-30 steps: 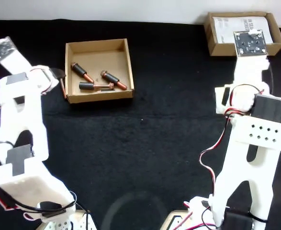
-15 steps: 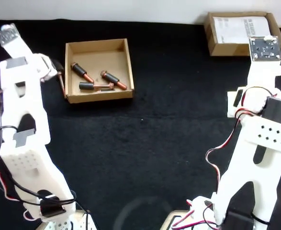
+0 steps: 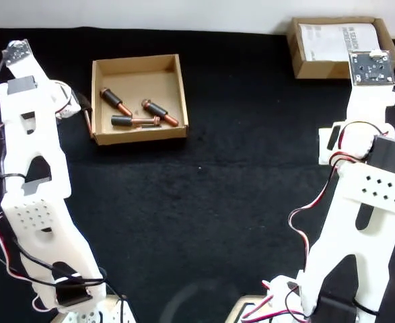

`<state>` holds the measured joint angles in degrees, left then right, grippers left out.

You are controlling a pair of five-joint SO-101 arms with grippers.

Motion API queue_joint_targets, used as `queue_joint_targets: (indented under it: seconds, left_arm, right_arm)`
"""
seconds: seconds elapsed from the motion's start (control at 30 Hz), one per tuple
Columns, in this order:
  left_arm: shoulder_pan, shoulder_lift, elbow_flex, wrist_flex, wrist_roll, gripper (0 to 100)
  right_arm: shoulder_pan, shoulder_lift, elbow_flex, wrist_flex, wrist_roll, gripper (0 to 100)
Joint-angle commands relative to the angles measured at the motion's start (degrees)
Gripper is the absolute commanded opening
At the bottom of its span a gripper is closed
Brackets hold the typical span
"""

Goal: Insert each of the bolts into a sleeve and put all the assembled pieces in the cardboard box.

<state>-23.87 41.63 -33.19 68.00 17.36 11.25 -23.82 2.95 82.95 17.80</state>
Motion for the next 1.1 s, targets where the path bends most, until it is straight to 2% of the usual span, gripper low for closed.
queue_joint_targets:
  seconds: [0.0, 0.2, 0.53, 0.7, 1.07]
  left_arm:
    - [-0.57, 2.51, -3.74, -1.23, 0.09, 28]
    - [-0.84, 5.67, -9.45, -0.97, -0.09, 28]
    - [-1.63, 6.29, -9.63, -0.26, -0.09, 28]
    - [0.31, 6.37, -9.63, 2.2, -0.18, 28]
    - [6.02, 10.51, -9.8, 1.93, 0.09, 28]
  right_arm:
    - [-0.04, -0.66, -0.31, -0.48, 0.44, 0.8]
    - [0.92, -0.66, -0.31, -0.84, 0.44, 0.8]
    - [1.63, -0.66, -0.22, -0.48, 0.44, 0.8]
    - [1.63, -0.66, -0.22, -0.48, 0.44, 0.8]
    - [1.8, -0.66, -0.22, -0.4, 0.44, 0.8]
